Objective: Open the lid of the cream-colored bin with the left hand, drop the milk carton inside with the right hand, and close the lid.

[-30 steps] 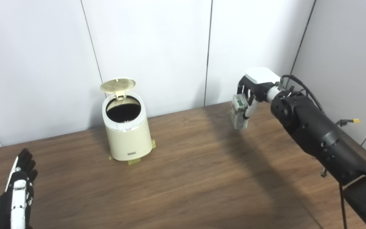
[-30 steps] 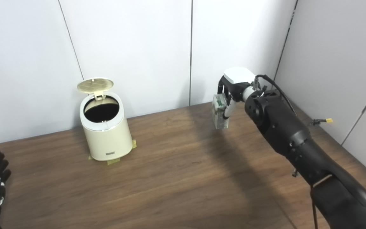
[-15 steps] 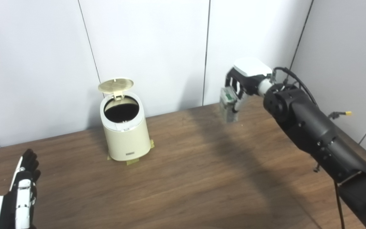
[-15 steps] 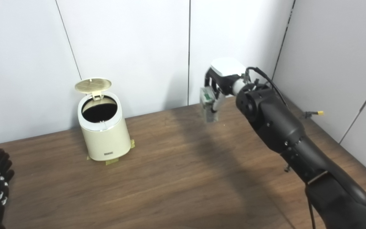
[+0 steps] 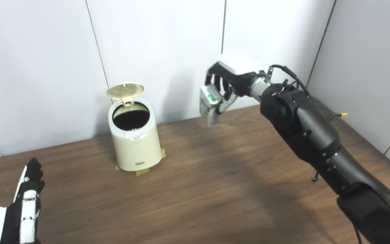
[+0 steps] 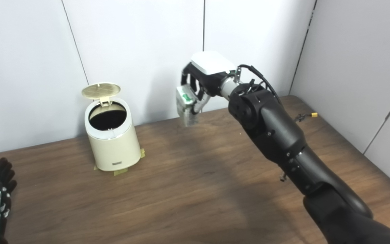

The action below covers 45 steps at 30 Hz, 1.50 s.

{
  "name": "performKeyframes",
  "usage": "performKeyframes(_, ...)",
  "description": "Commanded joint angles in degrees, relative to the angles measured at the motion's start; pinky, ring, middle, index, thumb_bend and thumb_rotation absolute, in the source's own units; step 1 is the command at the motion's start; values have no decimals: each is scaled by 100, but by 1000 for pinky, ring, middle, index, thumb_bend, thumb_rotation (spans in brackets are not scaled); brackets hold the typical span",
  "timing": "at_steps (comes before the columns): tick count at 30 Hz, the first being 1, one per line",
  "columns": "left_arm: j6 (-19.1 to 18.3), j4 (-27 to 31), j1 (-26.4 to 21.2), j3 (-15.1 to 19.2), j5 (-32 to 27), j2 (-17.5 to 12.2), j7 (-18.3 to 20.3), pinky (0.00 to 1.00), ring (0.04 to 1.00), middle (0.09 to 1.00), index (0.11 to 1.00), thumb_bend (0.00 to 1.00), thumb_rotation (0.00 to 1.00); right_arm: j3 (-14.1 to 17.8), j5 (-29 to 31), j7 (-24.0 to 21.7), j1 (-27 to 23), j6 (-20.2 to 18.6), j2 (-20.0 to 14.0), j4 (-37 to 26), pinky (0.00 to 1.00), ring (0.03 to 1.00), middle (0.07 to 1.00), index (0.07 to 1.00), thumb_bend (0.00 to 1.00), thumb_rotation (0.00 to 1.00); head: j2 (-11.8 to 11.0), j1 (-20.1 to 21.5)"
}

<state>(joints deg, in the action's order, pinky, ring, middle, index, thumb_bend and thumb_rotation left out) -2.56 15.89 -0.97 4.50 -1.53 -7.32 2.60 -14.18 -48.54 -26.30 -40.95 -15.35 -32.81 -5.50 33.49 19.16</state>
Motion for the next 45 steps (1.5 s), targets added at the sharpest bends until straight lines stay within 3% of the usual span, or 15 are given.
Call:
performKeyframes(1,283,43,-197,-9,35,28,-43,1000,1000,983,983,213,1000,144,14,172,-469,110,-4,-278,272,384,471,539,515,0,0,-8)
performKeyframes(9,419,-110,-189,-31,64,98,-60,1000,1000,979,986,172,1000,67,40,83,-662,129,456,-482,226,368,448,540,513,0,-29,-183)
performKeyframes(14,404,-171,-184,-40,167,127,-108,1000,1000,979,988,179,1000,-60,-41,65,-810,168,740,-519,320,405,494,516,517,0,-46,-276)
performKeyframes(17,405,-197,-182,-47,227,134,-127,1000,1000,983,989,176,1000,-128,-100,59,-900,136,908,-514,232,365,454,537,512,0,-50,-290)
performKeyframes(21,383,-193,-162,-39,263,154,-156,1000,1000,982,983,191,1000,-168,13,338,-984,427,1132,-217,211,365,443,536,512,0,-55,-333)
performKeyframes(26,412,-186,-161,-36,304,162,-174,1000,999,980,987,189,1000,-170,9,492,-1036,559,1327,61,251,384,461,532,514,0,-65,-359)
performKeyframes(30,416,-187,-164,-42,261,184,-177,1000,998,978,985,190,1000,-200,-57,628,-1113,563,1481,221,451,437,480,482,521,0,-80,-404)
performKeyframes(34,395,-180,-158,-77,289,196,-202,1000,1000,981,987,197,1000,-217,-84,865,-1186,622,1607,417,516,441,480,480,522,0,-102,-479)
performKeyframes(37,400,-176,-151,-108,366,203,-240,1000,995,978,987,194,1000,-248,-106,1050,-1223,708,1656,582,470,439,477,489,521,0,-110,-549)
performKeyframes(41,380,-161,-132,-124,325,219,-235,1000,1000,984,992,187,1000,-302,-134,1305,-1246,904,1654,865,254,387,473,527,515,0,-115,-609)
performKeyframes(45,340,-153,-104,-127,298,242,-233,1000,1000,983,988,216,1000,-338,-191,1657,-1243,1137,1647,1137,239,382,472,534,514,0,-131,-663)
